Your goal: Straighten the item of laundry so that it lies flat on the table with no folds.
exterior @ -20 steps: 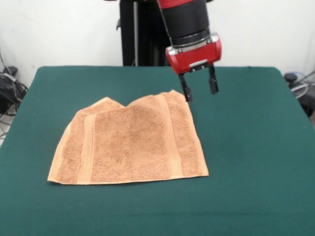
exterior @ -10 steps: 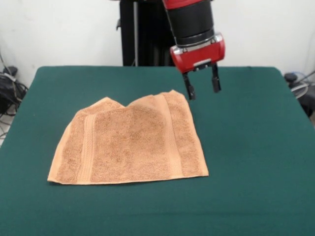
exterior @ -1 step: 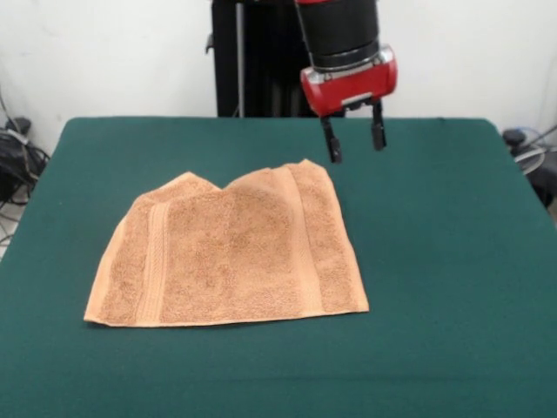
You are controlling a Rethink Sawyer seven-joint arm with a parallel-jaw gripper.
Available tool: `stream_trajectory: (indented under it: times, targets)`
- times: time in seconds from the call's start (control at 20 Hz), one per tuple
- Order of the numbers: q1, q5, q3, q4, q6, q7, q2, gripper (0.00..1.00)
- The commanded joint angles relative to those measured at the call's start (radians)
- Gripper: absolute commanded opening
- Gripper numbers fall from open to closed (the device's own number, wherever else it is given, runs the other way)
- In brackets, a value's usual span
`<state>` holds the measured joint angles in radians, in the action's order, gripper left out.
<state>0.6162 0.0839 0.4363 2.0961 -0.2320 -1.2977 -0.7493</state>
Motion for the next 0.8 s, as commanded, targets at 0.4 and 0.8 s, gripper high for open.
stream_trajectory:
  times: [0.4, 0.8]
  targets:
    - [0.023, 0.107, -0.133, 0.005, -0.185, -0.053, -0.087, 1.0]
    - [0.062, 0.142, -0.143, -0.017, -0.209, -0.049, -0.089, 1.0]
